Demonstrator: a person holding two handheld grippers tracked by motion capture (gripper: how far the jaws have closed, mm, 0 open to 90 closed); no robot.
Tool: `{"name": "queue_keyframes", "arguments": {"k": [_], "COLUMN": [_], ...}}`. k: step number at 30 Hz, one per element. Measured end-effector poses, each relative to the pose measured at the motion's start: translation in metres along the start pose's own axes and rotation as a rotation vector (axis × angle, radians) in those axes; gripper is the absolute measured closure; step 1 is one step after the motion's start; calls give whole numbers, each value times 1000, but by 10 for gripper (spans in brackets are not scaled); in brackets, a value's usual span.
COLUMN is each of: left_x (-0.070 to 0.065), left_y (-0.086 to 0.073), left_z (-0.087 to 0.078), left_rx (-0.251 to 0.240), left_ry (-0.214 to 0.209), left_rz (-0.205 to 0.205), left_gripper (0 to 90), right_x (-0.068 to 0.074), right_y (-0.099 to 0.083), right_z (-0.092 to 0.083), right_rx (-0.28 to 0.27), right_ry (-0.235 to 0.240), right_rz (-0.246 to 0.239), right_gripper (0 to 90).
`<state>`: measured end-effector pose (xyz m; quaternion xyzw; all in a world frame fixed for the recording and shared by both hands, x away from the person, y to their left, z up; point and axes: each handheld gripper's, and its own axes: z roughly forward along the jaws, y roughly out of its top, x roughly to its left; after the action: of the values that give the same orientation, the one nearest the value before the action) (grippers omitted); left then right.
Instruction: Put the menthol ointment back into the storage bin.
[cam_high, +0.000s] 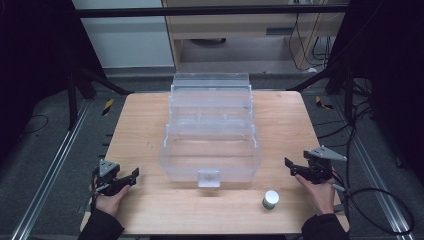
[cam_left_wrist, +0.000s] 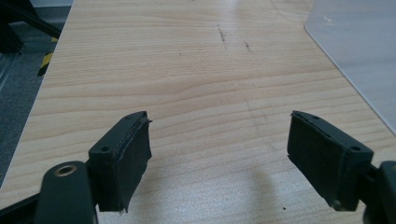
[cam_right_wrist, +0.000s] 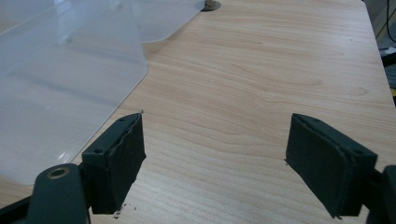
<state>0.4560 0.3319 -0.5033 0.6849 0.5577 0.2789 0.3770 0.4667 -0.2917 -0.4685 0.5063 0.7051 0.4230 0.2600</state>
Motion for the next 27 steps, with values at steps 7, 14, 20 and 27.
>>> {"name": "queue_keyframes", "arguments": {"k": [7,14,20,27], "left_x": [2,1,1,1], "left_y": [-1,-1,-1,-1], "left_z": [-1,-1,-1,-1], "left_rx": [-2,-5,-4,-5], "left_ry": [-1,3,3,5], "left_rz": [-18,-6,-7,-7], "left_gripper": [208,216,217,217], "right_x": [6,14,22,26], "right_y": [3,14,22,30], "right_z": [-3,-8,-10,-16], "right_rx": [31,57,105,152], "right_ry": [49,59,96,119], "right_rz": [-30,-88,-162,-207], "right_gripper": [203,186,171,154]}}
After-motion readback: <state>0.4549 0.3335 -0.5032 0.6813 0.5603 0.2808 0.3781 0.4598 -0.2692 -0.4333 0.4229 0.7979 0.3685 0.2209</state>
